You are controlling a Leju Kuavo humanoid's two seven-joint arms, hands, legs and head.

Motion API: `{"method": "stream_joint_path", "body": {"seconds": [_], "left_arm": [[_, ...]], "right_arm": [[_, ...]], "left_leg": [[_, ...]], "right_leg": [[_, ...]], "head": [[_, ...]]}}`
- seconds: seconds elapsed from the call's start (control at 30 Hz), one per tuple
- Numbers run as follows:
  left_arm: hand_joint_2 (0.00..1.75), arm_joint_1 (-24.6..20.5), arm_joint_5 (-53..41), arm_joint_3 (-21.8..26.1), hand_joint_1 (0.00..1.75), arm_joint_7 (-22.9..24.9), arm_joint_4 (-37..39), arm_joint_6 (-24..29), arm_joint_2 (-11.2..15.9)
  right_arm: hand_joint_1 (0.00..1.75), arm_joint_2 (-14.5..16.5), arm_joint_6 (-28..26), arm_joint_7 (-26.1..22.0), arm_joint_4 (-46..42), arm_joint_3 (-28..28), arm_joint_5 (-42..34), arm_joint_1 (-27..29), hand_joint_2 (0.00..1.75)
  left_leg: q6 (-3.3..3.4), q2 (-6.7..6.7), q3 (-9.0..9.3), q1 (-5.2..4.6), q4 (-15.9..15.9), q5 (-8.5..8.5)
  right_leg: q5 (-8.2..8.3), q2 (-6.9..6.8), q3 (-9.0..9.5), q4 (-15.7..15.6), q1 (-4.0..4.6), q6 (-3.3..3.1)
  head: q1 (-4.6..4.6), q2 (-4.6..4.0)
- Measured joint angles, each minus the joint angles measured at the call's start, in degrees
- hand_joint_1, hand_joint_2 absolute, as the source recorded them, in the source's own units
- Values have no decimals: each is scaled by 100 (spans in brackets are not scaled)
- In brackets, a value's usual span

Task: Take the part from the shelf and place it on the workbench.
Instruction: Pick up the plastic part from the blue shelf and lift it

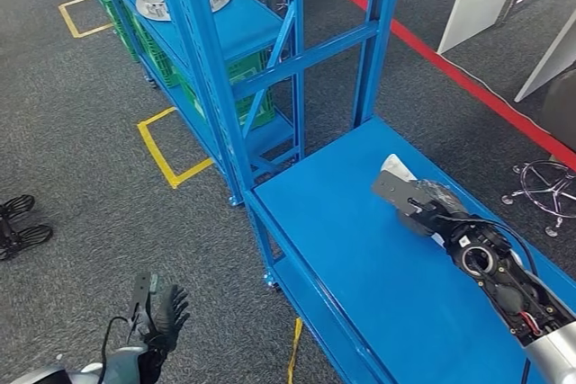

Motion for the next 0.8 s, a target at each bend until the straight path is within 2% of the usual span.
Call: {"method": "stream_joint_path", "body": {"seconds": [0.27,0.57,0.8], "left_arm": [[0,9,-185,-1,0,-293,0,139,-13],[0,25,-233,-2,0,-333,0,-5,-16],[0,30,-140,0,0,-413,0,-174,-14]], "right_arm": [[175,-160,-710,-239,-982,-559,-240,203,175],[175,-277,-1012,-563,-2286,-1247,-226,432,175],[175,-339,-1184,-828,-3431,-1622,-588,671,175]], "left_leg": [[0,1,-9,0,-1,-2],[0,1,-9,1,0,-2],[0,0,-10,0,0,-3]], "right_leg": [[-1,1,-9,0,0,1],[-1,-1,-8,-1,0,1],[-1,-1,-9,-1,0,0]], "head": [[0,0],[0,0],[-1,0]]}}
